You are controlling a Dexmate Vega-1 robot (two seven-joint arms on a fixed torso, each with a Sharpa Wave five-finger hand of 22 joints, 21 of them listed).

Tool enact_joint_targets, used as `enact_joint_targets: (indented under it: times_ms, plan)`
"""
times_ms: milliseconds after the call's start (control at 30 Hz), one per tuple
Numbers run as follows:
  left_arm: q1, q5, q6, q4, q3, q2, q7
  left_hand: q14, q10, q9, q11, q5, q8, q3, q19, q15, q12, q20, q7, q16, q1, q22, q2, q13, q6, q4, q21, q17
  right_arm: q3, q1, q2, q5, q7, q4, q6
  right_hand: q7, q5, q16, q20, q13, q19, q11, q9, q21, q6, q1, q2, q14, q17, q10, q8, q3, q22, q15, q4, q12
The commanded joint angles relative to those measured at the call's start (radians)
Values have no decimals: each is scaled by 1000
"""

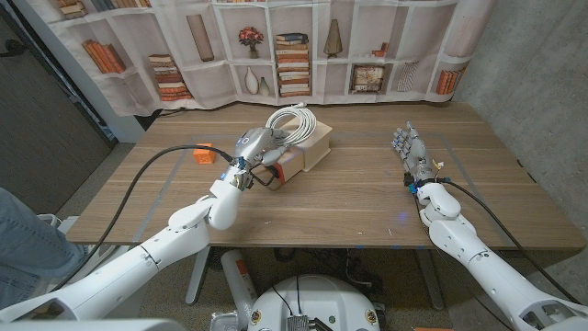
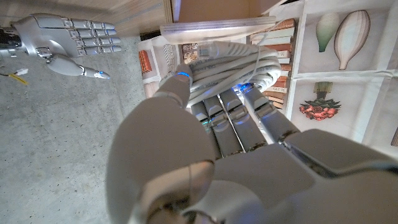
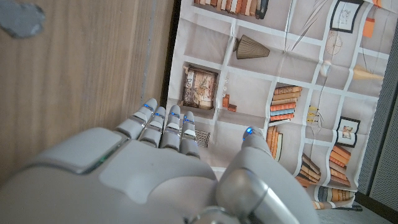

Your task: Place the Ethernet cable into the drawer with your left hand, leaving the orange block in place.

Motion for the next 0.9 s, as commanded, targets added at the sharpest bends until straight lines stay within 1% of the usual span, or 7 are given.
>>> enact_joint_targets:
  times_ms: [33, 433, 533, 633, 800, 900]
  plan:
    - [-15, -11, -1, 13, 13, -5, -24, -8, -24, 2, -11, 5, -3, 26, -7, -81, 0, -34, -35, 1, -6, 4, 4, 2, 30, 21, -7, 5, 0, 2, -1, 0, -2, 0, -9, 1, 0, 0, -29, 5, 8, -1, 3, 0, 9, 0, 6, 6, 5, 6, -3, -5, 3, 2, 1, 0]
    - [-27, -16, -13, 36, 19, -16, -21, -36, -42, 2, -13, 5, -12, 23, -20, -79, -1, -31, -42, 1, -14, 5, 0, 2, 11, 24, -12, 6, 3, -1, -4, 1, -8, -2, -12, 0, 0, 0, -30, 5, 8, -1, 3, 0, 9, 0, 6, 8, 5, 7, -3, -5, 3, 2, 1, 1]
    - [-28, -20, -15, 39, 19, -17, -22, -38, -49, 2, -10, 5, -13, 22, -22, -75, -2, -31, -44, 2, -16, 5, -2, 2, 9, 24, -13, 6, 3, -1, -4, 1, -9, -1, -12, 1, 0, 0, -30, 5, 9, 1, 3, 0, 10, 0, 6, 8, 5, 8, -3, -6, 3, 2, 1, 1]
    - [-28, -24, -19, 43, 20, -17, -24, -41, -56, 2, -12, 5, -15, 21, -23, -75, -3, -31, -41, 3, -18, 5, -5, 2, 6, 23, -13, 6, 3, 0, -2, 3, -6, 3, -11, 1, 0, 0, -29, 5, 9, -1, 3, 0, 10, 1, 6, 9, 5, 8, -3, -6, 3, 2, 1, 1]
    - [-23, -25, -18, 39, 20, -16, -21, -42, -57, 2, -13, 5, -15, 18, -25, -76, -1, -31, -40, 5, -22, 6, -9, 2, 8, 24, -14, 6, 2, 4, 0, 4, -1, 10, -9, 2, 0, -1, -30, 5, 10, -3, 3, 0, 10, 1, 6, 8, 5, 8, -3, -6, 3, 2, 1, 1]
    - [-17, -26, -14, 34, 17, -14, -19, -42, -55, 2, -12, 5, -14, 18, -24, -76, 1, -32, -41, 6, -23, 6, -10, 2, 10, 24, -14, 6, 3, 3, 0, 4, 0, 10, -8, 2, 0, 0, -30, 5, 10, 2, 3, 0, 10, 1, 7, 9, 5, 9, -3, -6, 3, 2, 1, 1]
